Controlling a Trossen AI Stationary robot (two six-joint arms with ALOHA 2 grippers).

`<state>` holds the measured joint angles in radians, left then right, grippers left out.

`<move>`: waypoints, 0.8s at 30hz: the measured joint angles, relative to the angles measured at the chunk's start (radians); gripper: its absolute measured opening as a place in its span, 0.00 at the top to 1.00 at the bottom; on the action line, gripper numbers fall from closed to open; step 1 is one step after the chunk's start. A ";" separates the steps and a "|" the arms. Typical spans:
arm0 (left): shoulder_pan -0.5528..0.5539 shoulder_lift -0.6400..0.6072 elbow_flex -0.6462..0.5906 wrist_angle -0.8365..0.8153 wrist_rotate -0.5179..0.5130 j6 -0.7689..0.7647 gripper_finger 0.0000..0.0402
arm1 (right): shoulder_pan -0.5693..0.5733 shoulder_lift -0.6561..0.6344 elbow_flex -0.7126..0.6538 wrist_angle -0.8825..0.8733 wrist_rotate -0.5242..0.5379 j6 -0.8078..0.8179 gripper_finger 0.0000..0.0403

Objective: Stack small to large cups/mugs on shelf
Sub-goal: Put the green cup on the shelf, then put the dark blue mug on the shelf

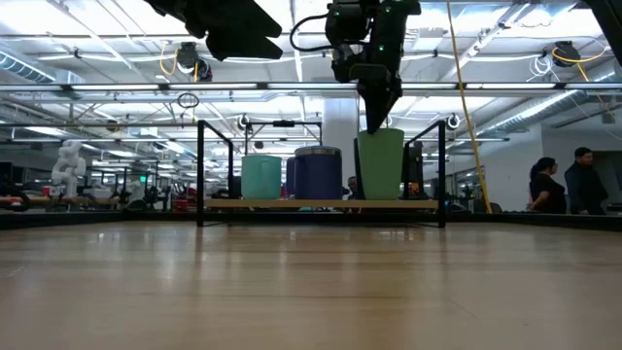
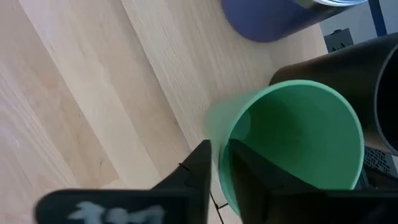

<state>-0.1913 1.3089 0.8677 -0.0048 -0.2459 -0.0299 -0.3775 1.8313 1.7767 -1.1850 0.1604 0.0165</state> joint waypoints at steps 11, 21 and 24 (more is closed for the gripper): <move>0.000 0.000 0.000 -0.020 0.000 -0.002 0.33 | 0.022 -0.059 -0.001 -0.023 0.000 0.068 0.58; -0.009 0.000 0.000 -0.059 0.000 -0.002 0.33 | 0.165 -0.206 -0.001 -0.024 0.000 0.153 0.53; -0.043 -0.020 0.000 -0.131 0.000 -0.004 0.33 | 0.242 -0.228 -0.001 -0.023 0.023 0.195 0.53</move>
<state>-0.2342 1.2893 0.8677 -0.1362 -0.2459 -0.0342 -0.1355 1.6028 1.7760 -1.2083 0.1830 0.2113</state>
